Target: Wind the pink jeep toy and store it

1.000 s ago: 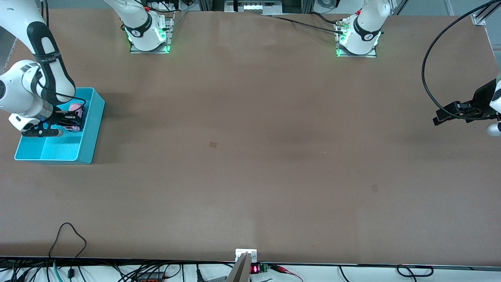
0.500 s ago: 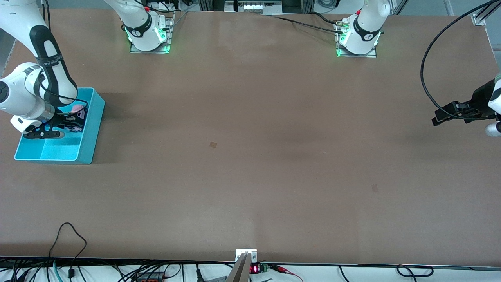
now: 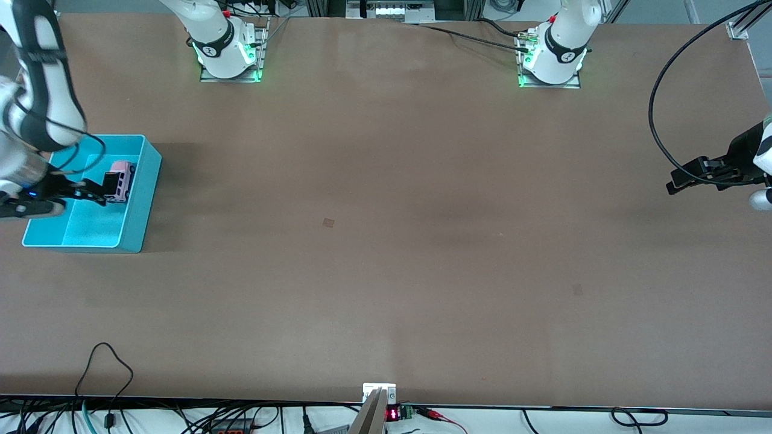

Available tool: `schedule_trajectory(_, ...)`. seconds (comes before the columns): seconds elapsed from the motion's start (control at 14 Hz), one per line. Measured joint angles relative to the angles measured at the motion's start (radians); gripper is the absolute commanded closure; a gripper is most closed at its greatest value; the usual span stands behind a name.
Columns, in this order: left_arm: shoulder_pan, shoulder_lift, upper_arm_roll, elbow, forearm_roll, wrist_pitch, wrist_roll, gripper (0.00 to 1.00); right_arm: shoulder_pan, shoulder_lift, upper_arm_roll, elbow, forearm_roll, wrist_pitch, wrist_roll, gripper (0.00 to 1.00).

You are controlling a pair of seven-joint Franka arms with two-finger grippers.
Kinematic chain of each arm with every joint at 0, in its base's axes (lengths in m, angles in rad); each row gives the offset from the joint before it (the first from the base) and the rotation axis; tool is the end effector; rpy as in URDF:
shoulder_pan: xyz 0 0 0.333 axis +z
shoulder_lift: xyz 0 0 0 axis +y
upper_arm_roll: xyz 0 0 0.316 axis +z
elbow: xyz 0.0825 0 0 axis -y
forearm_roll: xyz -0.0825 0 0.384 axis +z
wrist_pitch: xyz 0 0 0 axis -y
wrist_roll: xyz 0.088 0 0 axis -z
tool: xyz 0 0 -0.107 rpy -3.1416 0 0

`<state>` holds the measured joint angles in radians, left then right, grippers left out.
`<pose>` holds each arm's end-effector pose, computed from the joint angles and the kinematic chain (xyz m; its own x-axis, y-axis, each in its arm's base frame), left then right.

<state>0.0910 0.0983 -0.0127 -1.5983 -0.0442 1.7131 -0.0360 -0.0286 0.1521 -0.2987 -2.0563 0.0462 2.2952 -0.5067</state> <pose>0.5927 0.0427 0.5676 0.9926 0.1203 0.0147 0.1195 -0.9918 0.0456 0.5543 -0.1831 0.3754 0.9845 0.1567 0.0787 0.1529 -0.9869 0.0520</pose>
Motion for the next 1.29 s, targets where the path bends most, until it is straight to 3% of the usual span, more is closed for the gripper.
schedule_trajectory(0.29,0.001,0.0,0.0,0.0,0.0,0.0,0.0,0.0,0.001,-0.149,0.104,0.171,-0.005,-0.393,0.084,0.0)
schedule_trajectory(0.57,0.001,0.0,0.0,0.0,0.0,0.0,0.0,0.0,0.004,-0.165,0.22,0.346,-0.036,-0.635,0.163,0.0)
schedule_trajectory(1.0,0.001,0.0,-0.001,0.0,0.0,-0.002,0.0,0.0,0.005,-0.174,0.354,0.394,-0.038,-0.699,0.342,0.0)
schedule_trajectory(1.29,-0.003,0.0,-0.007,0.0,0.0,-0.002,0.001,0.0,-0.001,-0.163,0.359,0.393,-0.044,-0.703,0.348,0.0)
